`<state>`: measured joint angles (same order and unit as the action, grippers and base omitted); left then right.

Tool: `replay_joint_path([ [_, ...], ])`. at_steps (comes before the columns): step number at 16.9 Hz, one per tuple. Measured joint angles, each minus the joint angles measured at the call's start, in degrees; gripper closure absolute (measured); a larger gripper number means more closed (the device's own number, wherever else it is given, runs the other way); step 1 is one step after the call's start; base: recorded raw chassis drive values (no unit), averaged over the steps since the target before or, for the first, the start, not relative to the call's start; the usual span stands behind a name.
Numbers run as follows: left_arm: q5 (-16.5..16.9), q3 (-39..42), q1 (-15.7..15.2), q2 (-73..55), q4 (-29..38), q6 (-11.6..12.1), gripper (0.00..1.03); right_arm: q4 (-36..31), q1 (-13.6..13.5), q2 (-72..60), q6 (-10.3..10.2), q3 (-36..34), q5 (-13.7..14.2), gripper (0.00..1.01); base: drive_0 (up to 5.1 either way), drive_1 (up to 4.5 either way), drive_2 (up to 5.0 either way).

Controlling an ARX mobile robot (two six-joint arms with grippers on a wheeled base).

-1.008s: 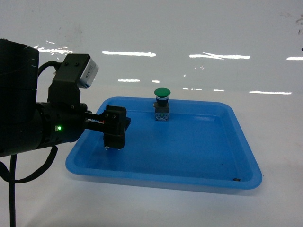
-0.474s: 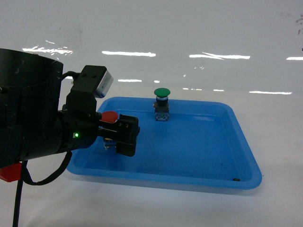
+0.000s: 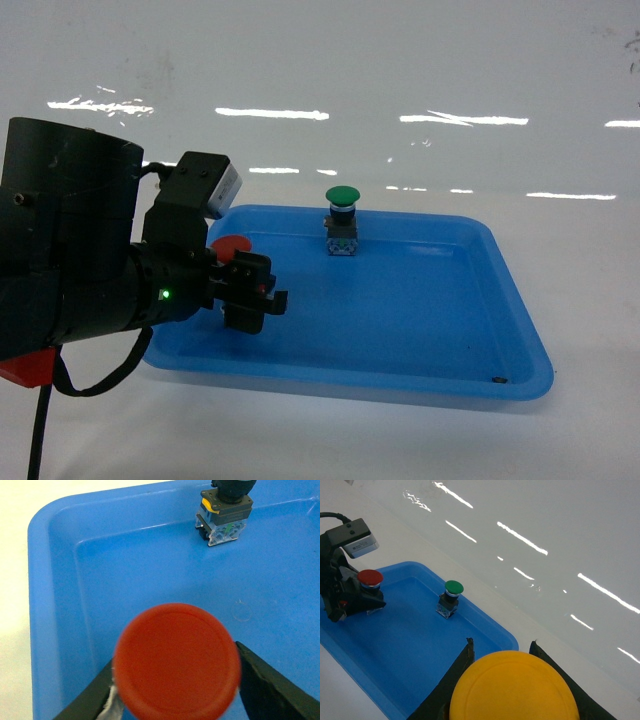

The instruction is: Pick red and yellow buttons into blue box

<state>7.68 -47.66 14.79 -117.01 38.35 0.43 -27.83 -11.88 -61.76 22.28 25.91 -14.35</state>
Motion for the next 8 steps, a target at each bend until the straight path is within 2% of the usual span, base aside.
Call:
replay_joint_path([
  [1,0.0,0.0,0.0,0.0,0.0,0.0,0.52,0.0,0.0,0.0,0.0,0.0,0.0,0.72,0.0,0.00,0.0],
  [3,0.0,0.0,0.0,0.0,0.0,0.0,0.74,0.0,0.0,0.0,0.0,0.0,0.0,0.72,0.0,0.00,0.0],
  [4,0.0,0.0,0.0,0.0,0.1,0.0,0.78,0.0,0.0,0.0,0.0,0.0,0.0,0.72,0.0,0.00,0.0],
  [8,0.0,0.2,-0.2,0.1,0.7,0.0,0.79,0.0,0.0,0.0,0.0,0.0,0.0,0.72,0.0,0.00,0.0],
])
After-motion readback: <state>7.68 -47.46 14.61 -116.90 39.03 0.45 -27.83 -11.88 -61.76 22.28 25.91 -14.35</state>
